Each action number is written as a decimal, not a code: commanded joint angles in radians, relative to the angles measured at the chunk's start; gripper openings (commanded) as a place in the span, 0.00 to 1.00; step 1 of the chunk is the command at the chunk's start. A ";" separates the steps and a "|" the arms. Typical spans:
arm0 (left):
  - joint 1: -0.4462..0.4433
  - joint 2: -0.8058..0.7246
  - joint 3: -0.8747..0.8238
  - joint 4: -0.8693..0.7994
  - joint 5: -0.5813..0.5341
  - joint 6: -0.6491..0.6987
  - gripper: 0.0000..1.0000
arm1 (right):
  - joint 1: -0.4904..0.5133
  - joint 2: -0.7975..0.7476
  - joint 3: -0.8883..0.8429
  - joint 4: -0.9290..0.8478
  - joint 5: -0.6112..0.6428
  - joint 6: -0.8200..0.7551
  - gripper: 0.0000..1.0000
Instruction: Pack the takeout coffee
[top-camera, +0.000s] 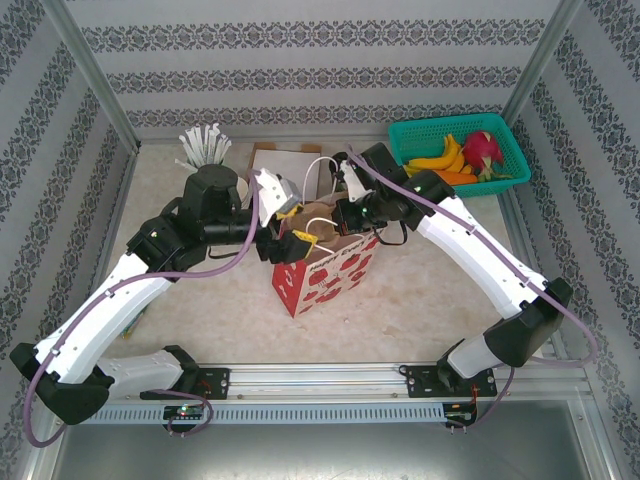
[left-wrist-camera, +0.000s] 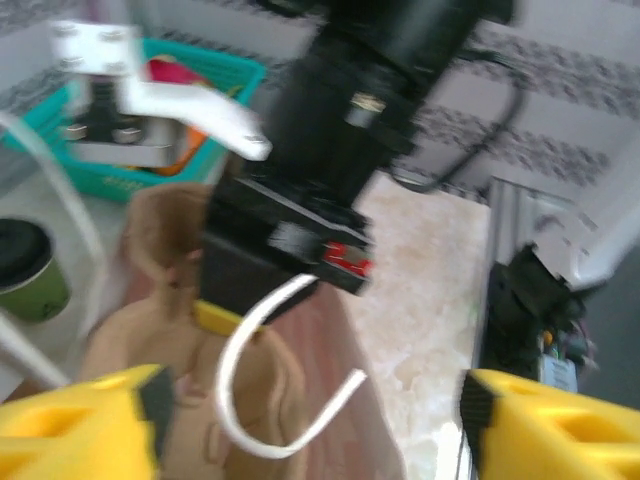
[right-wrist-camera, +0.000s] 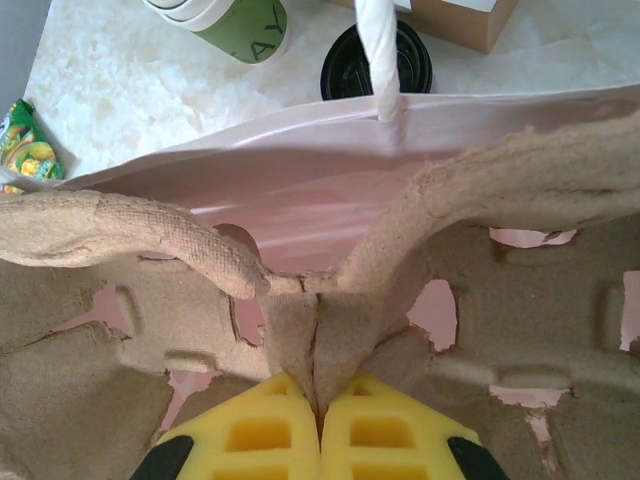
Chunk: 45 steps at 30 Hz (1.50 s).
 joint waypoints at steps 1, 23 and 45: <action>0.053 0.009 0.053 0.087 -0.243 -0.124 0.91 | 0.020 0.014 0.009 -0.043 0.005 -0.029 0.00; 0.102 0.402 0.404 -0.107 -0.236 -0.229 0.34 | 0.041 0.017 0.021 -0.074 0.025 -0.045 0.00; 0.102 0.362 0.275 0.092 -0.273 -0.301 0.00 | 0.116 0.090 0.103 -0.124 -0.072 -0.089 0.00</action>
